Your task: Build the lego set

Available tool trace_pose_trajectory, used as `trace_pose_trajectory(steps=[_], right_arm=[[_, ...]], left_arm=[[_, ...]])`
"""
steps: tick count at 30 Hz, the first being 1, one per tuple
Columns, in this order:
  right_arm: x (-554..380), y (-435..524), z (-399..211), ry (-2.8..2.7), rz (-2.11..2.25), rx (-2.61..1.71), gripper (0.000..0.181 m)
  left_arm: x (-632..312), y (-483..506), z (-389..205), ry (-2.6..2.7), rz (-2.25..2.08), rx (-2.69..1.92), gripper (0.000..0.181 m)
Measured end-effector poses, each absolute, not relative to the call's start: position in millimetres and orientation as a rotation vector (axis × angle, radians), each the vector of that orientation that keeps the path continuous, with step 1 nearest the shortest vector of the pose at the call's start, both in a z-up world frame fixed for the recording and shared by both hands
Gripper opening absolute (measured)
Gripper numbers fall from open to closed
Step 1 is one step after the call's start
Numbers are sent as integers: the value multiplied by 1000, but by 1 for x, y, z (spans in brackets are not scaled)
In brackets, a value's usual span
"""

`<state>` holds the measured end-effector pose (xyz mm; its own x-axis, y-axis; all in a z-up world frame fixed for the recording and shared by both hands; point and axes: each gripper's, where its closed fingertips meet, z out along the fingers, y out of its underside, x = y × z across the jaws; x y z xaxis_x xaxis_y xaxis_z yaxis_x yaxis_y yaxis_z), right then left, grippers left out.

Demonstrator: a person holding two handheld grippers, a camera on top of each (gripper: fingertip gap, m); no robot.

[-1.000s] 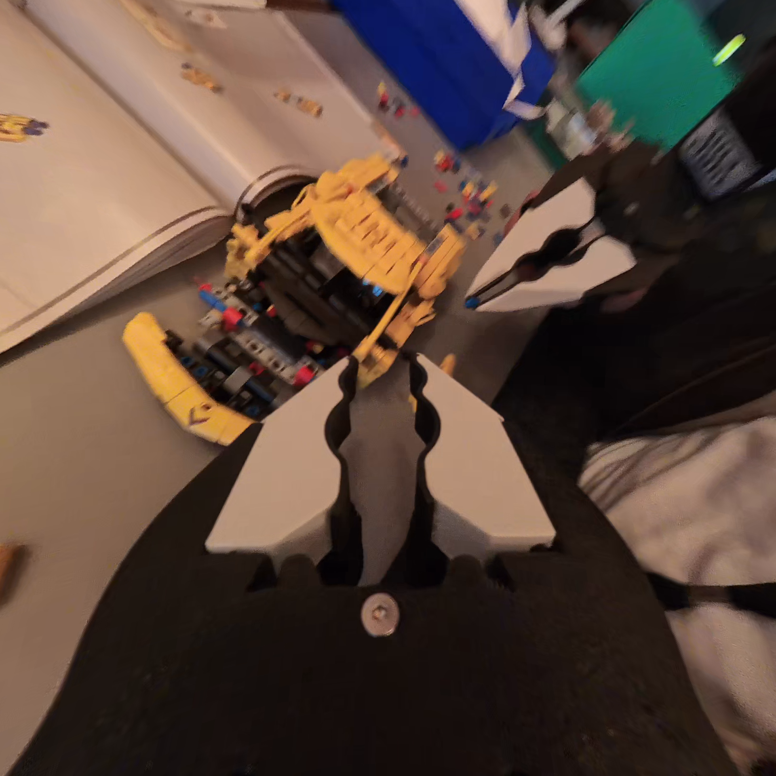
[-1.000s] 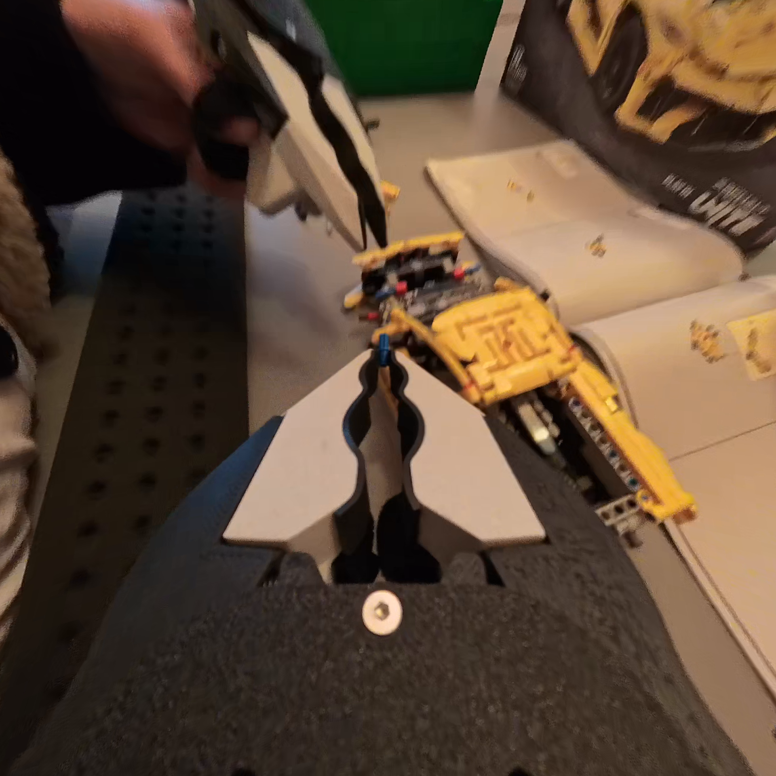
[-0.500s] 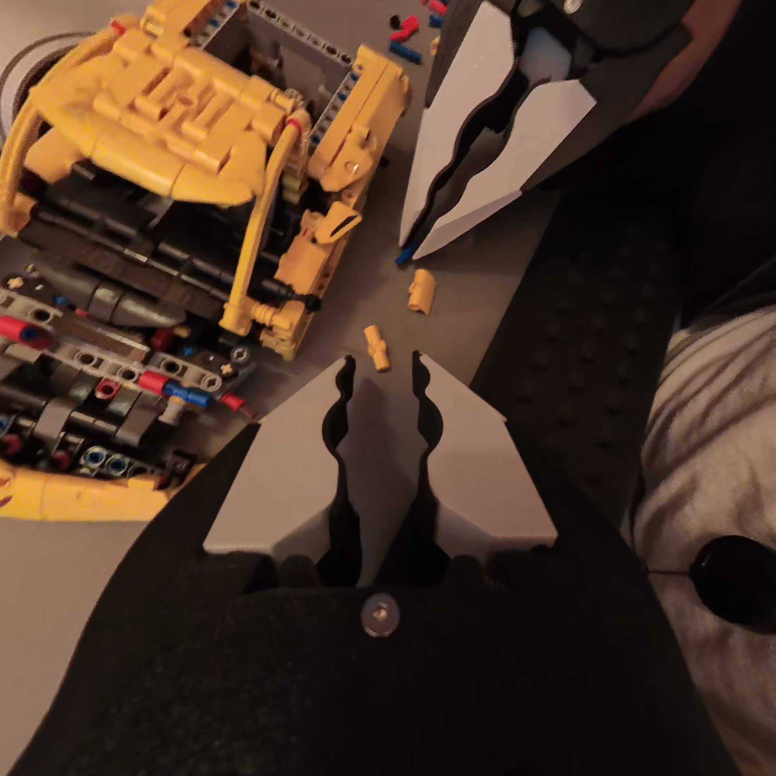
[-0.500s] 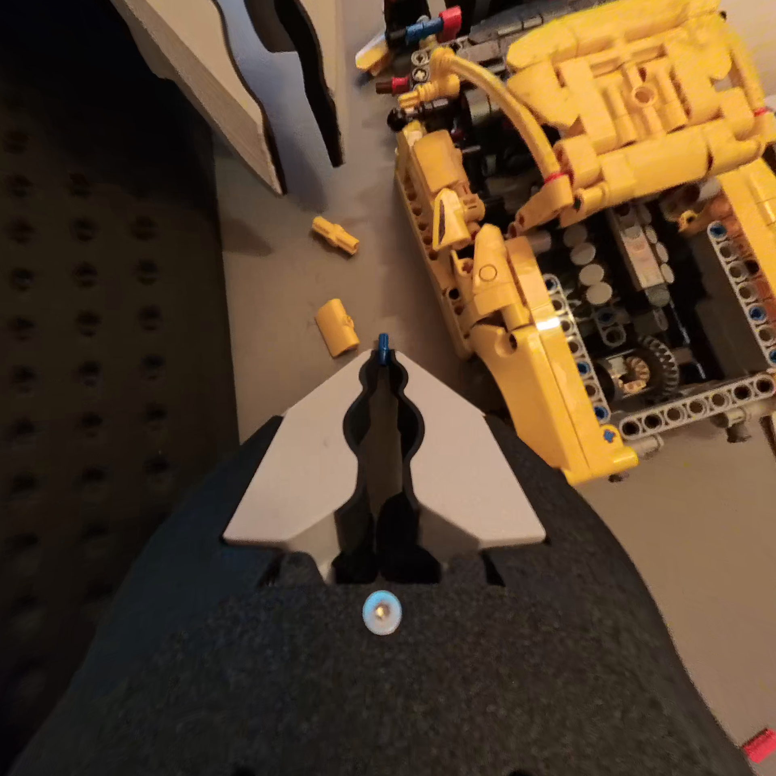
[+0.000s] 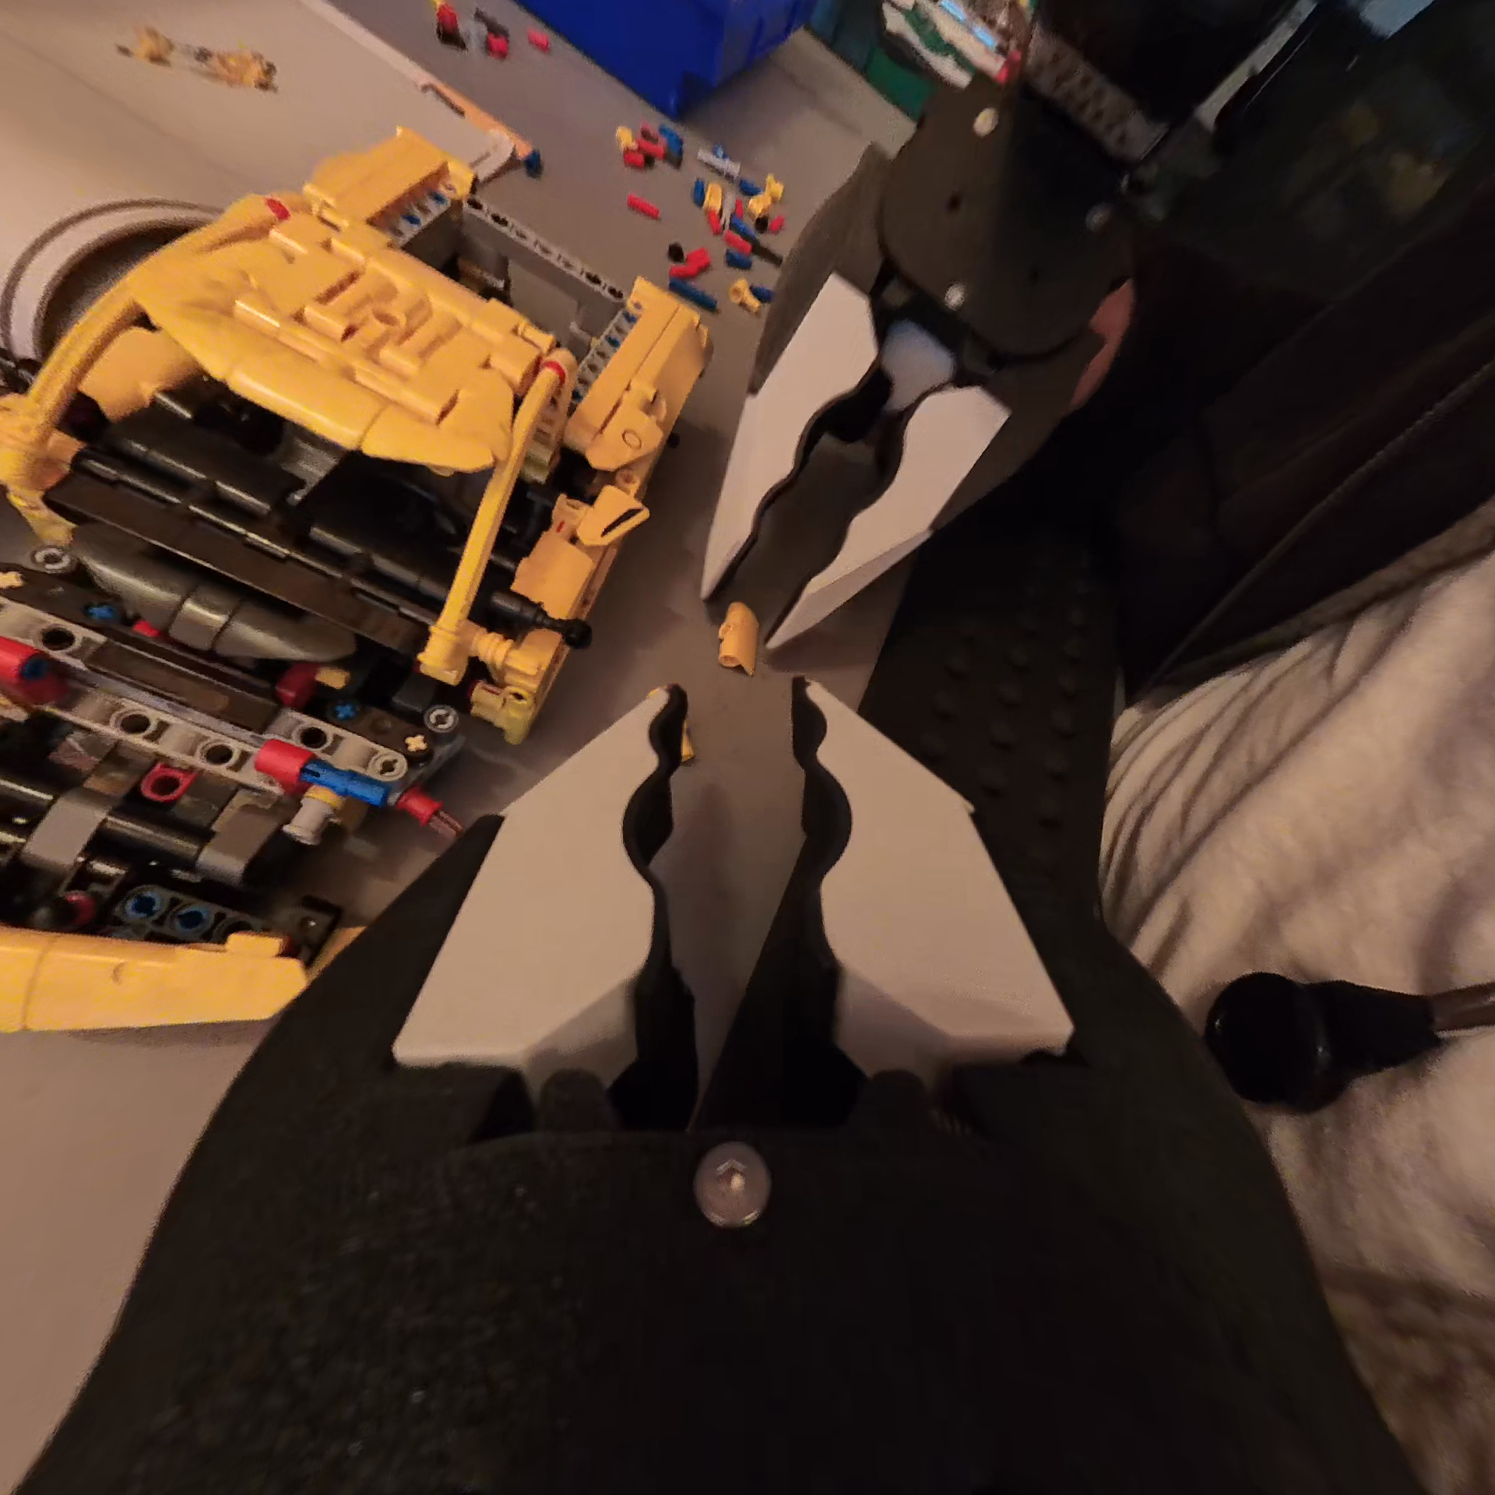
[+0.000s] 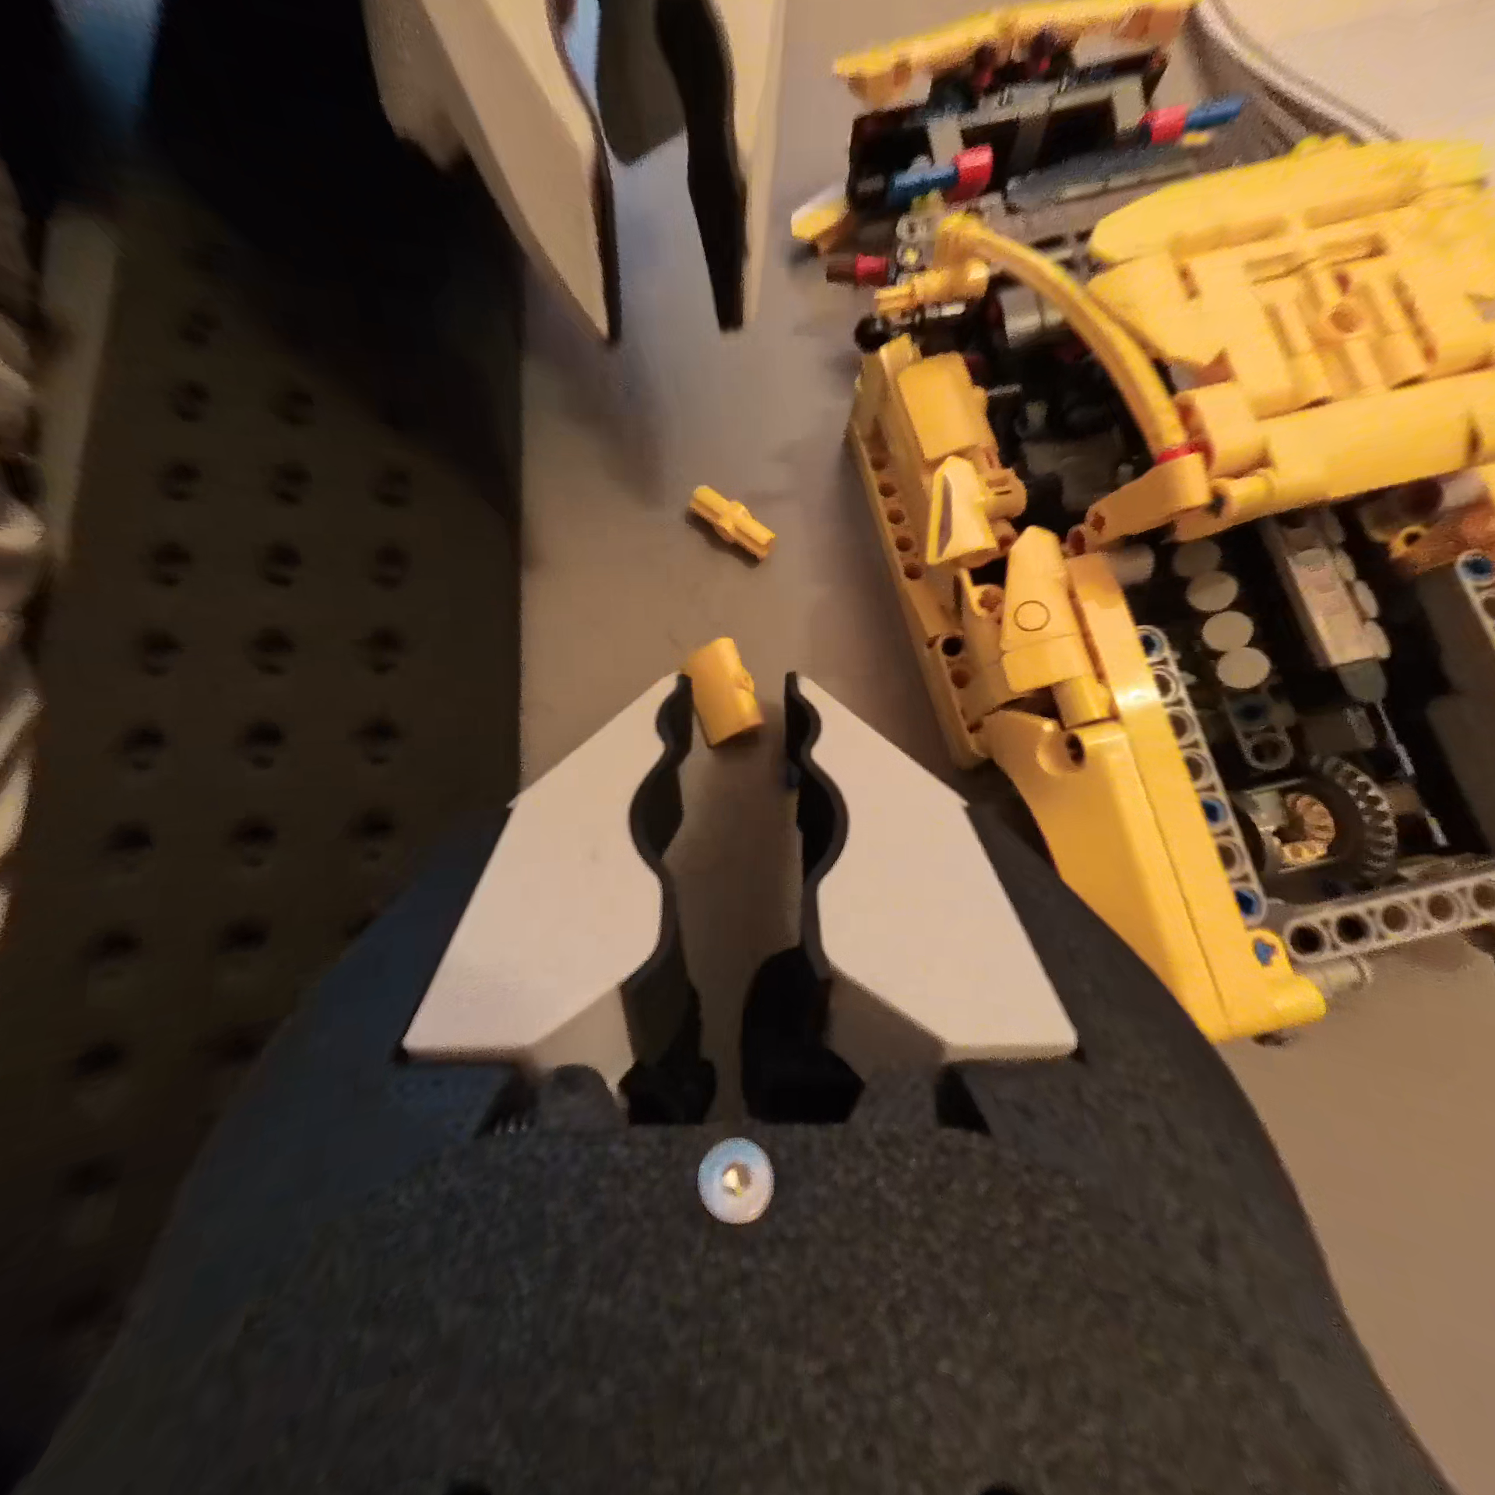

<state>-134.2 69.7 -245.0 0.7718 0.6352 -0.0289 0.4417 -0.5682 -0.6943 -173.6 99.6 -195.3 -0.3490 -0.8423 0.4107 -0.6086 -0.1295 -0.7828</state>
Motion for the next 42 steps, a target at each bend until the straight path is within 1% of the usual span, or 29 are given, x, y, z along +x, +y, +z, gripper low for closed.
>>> trace_pose_trajectory(steps=[2,3,6,9,12,18,20,23,26,28,32,38,42], right_arm=[[-133,71,-252,-842,335,-2294,22],[-135,70,-251,-847,356,-2295,15],[-137,69,-251,-832,383,-2305,13],[-140,69,-246,-801,415,-2311,9],[-142,86,-217,-645,470,-2184,8],[-137,120,-124,-323,590,-1745,7],[-143,123,-109,-293,657,-1655,7],[-151,126,-110,-280,725,-1633,7],[-155,126,-112,-278,753,-1622,7],[-155,125,-112,-268,782,-1612,7],[-158,121,-109,-230,917,-1574,7],[-166,113,-110,-212,1104,-1555,9],[-169,109,-105,-234,1146,-1528,8]], left_arm=[[-174,102,-191,1884,-1473,-1596,26],[-174,102,-188,1878,-1469,-1567,27],[-173,102,-178,1825,-1497,-1469,27],[-169,99,-163,1720,-1620,-1421,27],[-162,104,-149,1574,-1735,-1422,26],[-152,123,-122,1259,-1922,-1388,22],[-151,119,-116,1235,-1990,-1368,22],[-152,113,-111,1248,-2011,-1318,21],[-153,112,-109,1253,-1983,-1289,13],[-154,112,-109,1254,-1989,-1280,10],[-157,108,-107,1277,-2003,-1250,1],[-162,99,-110,1412,-1884,-1148,1],[-164,94,-105,1451,-1864,-1087,1]])
